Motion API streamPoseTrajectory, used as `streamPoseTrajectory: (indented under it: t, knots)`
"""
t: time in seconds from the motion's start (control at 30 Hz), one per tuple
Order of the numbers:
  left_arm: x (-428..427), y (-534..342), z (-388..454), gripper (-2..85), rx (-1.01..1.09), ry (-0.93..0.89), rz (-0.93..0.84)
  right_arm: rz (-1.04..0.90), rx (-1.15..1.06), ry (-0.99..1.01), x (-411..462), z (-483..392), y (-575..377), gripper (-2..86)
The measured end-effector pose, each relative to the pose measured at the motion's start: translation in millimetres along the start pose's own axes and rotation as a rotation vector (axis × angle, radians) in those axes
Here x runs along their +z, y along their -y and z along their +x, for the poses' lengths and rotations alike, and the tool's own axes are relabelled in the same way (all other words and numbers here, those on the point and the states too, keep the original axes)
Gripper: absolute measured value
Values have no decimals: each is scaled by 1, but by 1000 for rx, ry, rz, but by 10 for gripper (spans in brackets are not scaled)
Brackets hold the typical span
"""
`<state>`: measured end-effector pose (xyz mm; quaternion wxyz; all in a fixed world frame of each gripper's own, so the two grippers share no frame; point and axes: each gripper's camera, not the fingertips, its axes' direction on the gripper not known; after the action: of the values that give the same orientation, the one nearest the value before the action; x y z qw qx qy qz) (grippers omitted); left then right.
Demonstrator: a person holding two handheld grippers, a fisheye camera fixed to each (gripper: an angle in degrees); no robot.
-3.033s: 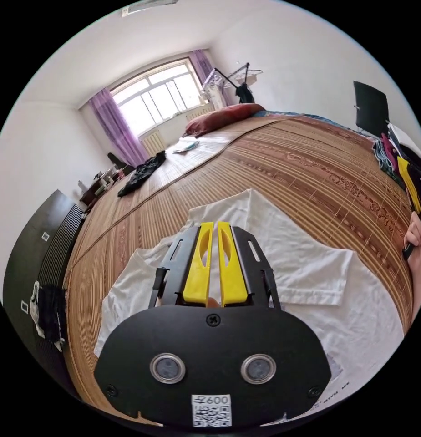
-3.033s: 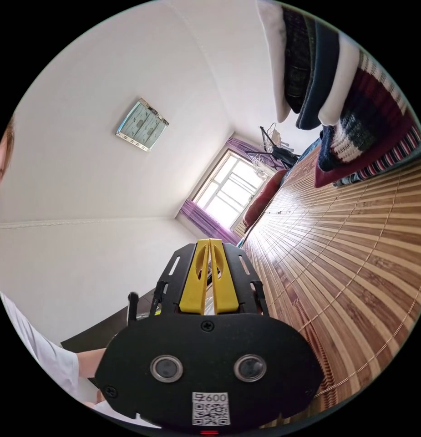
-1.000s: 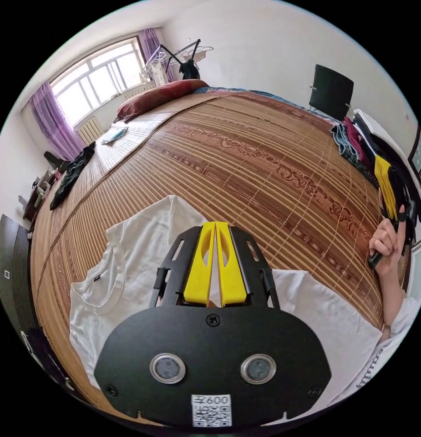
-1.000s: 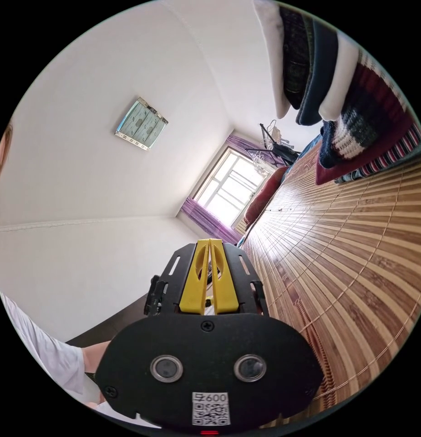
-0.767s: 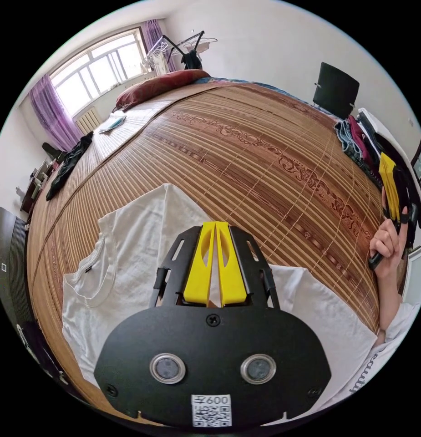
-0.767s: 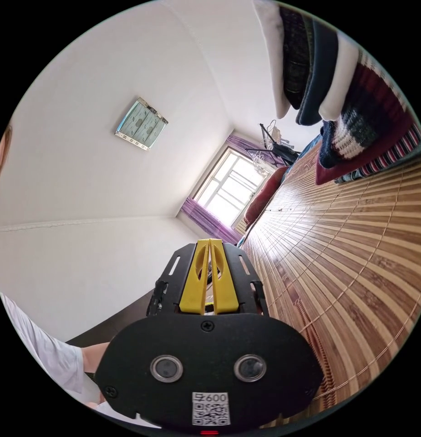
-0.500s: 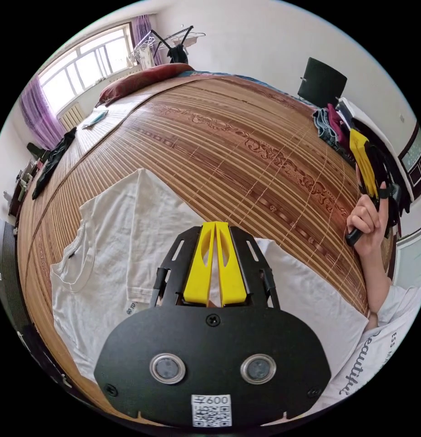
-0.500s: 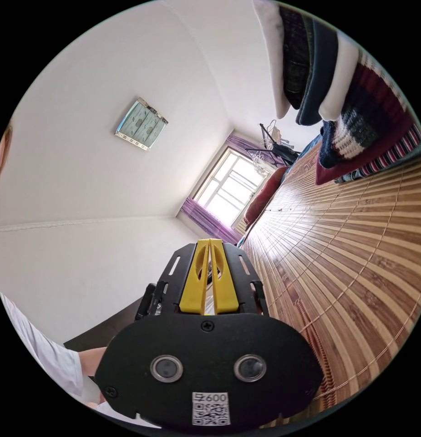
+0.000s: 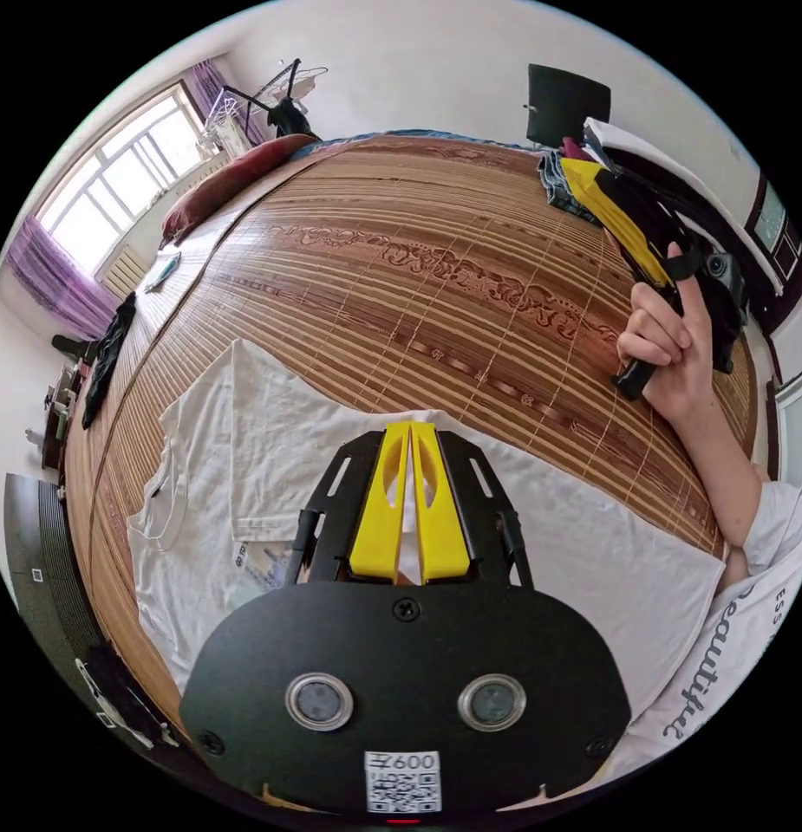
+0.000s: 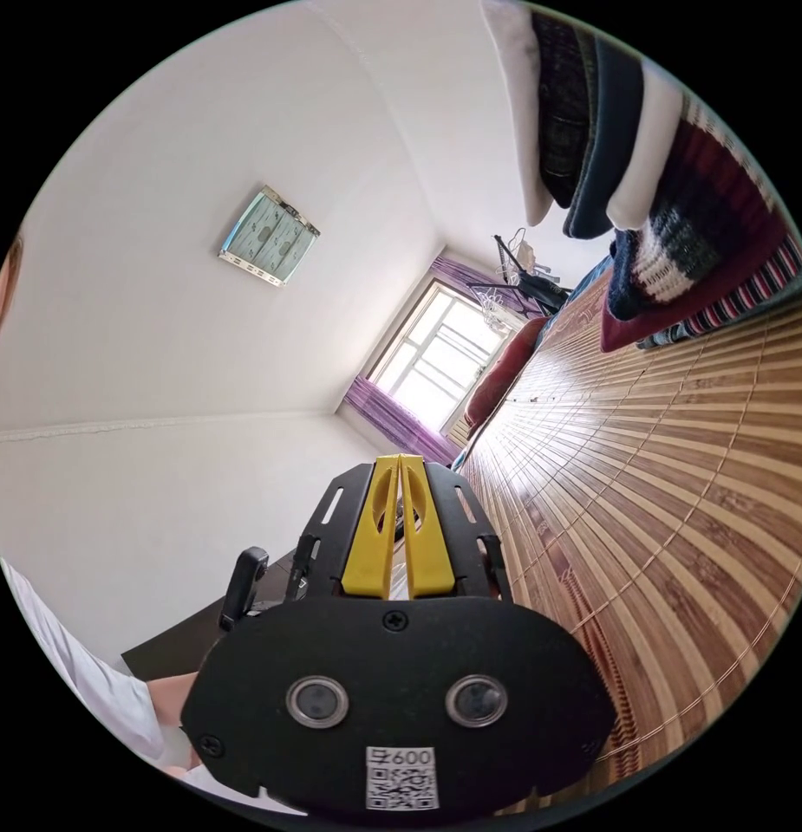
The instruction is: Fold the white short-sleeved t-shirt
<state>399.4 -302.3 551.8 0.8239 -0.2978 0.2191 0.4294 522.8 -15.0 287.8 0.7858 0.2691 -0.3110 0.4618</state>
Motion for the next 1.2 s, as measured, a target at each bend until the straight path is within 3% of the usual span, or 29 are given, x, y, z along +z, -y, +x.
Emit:
streamPoseTrajectory:
  t: [0.27, 0.5, 0.7, 0.93, 1.0, 1.07, 1.17, 1.2]
  knots:
    - [16, -11, 30, 6, -63, 84, 42, 0, 0, -1, 7, 8, 0, -8]
    - [-14, -35, 62, 10, -52, 330, 165, -1, -1, -1, 16, 14, -5, -8]
    - [12, -53, 46, 11, -134, 166, 30, -3, -2, -1, 26, 19, -14, -8]
    - [21, -83, 55, 10, -221, 287, 113, -12, -20, 11, 44, 23, -32, -8]
    - [7, -97, 59, 10, -245, 331, 200, -79, -68, 115, 58, 16, -36, -9]
    - [9, -100, 57, 10, -256, 323, 178, -390, -130, 214, 110, -11, -41, -9]
    - [22, -105, 42, 9, -297, 186, 151, -868, -282, -18, 189, -47, -93, -9]
    - [33, -107, 35, 9, -301, 140, 121, -900, -305, -58, 198, -48, -105, -9]
